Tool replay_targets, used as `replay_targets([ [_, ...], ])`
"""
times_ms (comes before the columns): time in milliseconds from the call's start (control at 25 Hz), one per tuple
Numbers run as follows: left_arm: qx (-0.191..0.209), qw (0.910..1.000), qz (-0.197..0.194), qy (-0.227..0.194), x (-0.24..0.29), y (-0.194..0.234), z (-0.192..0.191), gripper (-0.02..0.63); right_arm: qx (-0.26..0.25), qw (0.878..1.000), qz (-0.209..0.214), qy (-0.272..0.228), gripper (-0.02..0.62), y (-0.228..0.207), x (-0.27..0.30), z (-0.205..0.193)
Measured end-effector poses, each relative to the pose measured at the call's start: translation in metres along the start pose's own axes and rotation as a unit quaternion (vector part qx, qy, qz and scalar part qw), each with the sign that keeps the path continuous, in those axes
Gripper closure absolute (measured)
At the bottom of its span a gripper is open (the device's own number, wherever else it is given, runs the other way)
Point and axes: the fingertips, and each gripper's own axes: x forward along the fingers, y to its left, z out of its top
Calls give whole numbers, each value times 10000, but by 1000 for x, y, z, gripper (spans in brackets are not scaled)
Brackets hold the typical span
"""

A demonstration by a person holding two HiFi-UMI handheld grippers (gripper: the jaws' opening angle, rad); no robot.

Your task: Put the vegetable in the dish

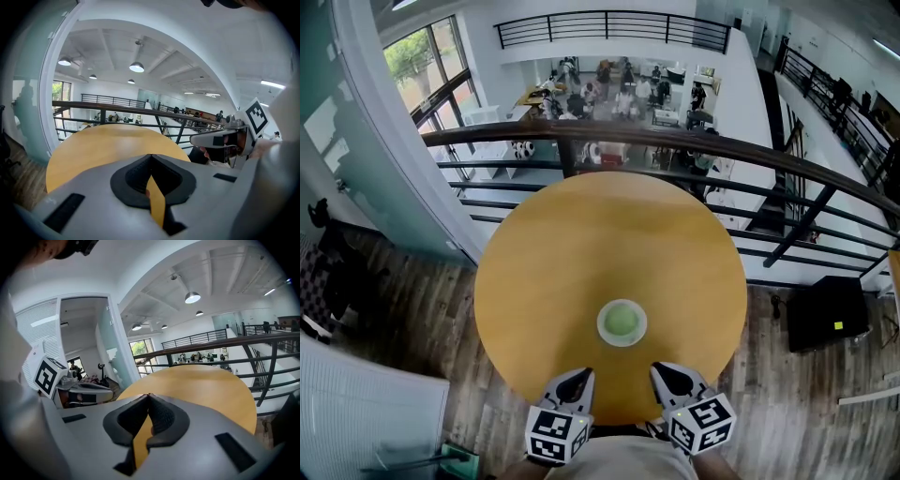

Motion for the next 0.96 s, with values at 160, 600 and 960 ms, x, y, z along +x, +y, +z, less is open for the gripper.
replay_targets([
  [160,14,10000,-6,4,1,-1,-1,583,-59,10000,-71,-3,569,-3,-2,-1],
  [600,-50,10000,-47,-36,6,-2,2,583,3,10000,-59,-26,569,1,-1,1],
  [960,-116,9999,-1,-40,-1,5,-2,583,95,9999,-58,-49,569,4,-2,1],
])
